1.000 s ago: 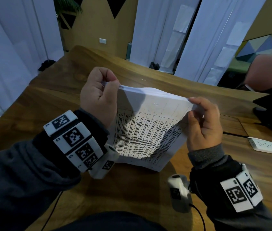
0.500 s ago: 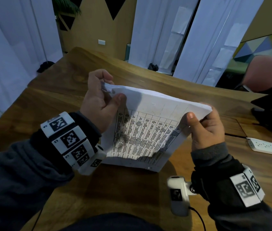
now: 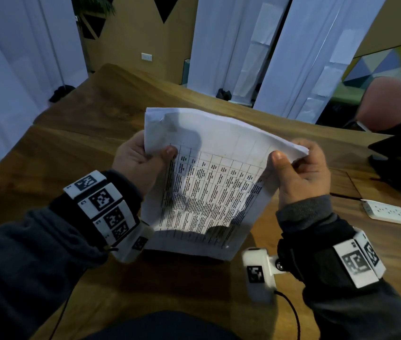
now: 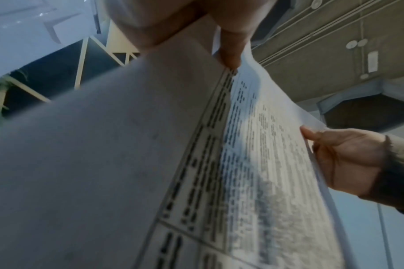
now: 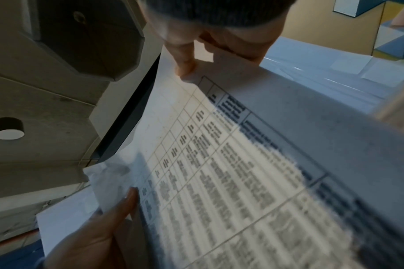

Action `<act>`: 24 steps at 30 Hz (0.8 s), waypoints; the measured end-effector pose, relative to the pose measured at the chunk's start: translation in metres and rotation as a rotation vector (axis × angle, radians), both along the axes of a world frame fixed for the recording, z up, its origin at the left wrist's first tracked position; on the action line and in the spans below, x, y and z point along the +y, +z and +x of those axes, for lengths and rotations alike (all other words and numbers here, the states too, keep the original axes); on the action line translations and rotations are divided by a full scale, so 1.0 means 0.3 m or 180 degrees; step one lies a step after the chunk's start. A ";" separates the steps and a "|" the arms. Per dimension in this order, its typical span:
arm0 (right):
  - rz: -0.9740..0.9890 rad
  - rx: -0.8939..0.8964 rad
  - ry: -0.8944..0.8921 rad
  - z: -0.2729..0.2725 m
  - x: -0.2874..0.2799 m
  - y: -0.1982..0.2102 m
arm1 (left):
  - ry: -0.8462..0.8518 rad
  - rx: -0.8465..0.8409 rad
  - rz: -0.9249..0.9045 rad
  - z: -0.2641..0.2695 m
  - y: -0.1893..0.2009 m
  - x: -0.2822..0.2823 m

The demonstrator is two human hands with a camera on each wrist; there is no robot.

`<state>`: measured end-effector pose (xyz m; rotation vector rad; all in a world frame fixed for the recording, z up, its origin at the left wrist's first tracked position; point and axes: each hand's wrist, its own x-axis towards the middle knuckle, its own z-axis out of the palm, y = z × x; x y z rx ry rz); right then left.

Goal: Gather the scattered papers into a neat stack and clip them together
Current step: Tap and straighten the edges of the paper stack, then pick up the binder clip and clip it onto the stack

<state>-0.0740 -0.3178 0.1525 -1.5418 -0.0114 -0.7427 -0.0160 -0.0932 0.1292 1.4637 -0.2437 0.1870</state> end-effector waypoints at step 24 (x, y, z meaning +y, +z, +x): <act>-0.1648 0.4129 -0.0097 0.576 -0.233 -0.508 | 0.0896 0.0662 0.0481 0.233 -0.167 0.081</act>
